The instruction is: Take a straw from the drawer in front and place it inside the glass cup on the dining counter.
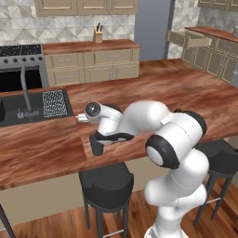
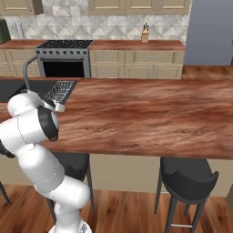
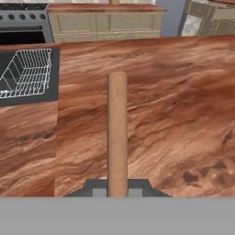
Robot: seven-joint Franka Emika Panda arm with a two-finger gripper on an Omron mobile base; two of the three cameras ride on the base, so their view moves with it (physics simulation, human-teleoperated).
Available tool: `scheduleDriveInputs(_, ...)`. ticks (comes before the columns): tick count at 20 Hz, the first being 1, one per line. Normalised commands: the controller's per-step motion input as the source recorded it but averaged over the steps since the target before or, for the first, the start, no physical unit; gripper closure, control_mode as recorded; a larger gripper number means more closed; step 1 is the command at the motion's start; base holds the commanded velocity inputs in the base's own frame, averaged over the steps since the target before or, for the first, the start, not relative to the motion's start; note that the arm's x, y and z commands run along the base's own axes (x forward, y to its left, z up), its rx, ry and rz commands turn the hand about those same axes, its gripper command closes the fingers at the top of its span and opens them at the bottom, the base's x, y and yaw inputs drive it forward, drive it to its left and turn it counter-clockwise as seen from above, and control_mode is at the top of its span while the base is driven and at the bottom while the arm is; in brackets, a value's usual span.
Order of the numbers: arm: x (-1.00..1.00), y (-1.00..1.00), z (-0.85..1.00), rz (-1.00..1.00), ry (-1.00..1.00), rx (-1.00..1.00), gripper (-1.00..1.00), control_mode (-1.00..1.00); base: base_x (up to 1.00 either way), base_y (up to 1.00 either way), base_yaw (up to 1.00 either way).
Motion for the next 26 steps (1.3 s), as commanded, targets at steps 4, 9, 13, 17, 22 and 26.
scheduleDriveInputs(4,0.2,0.0,-0.23,0.09,0.0,0.0,1.0,-1.0,0.0,0.0,0.0)
scheduleDriveInputs(9,0.22,0.01,-0.07,0.08,-0.05,-0.01,1.0,-1.0,0.0,0.0,0.0)
scheduleDriveInputs(13,0.17,0.09,-0.1,0.06,-0.05,0.0,1.0,-1.0,0.0,0.0,0.0)
scheduleDriveInputs(17,0.01,0.17,-0.14,0.01,-0.09,0.0,1.0,-1.0,0.0,0.0,0.0)
scheduleDriveInputs(22,-0.29,0.07,-0.12,0.0,-0.18,0.0,1.0,-1.0,0.0,0.0,0.0)
scheduleDriveInputs(26,-0.47,0.0,-0.12,0.0,-0.22,0.0,1.0,-1.0,0.0,0.0,0.0)
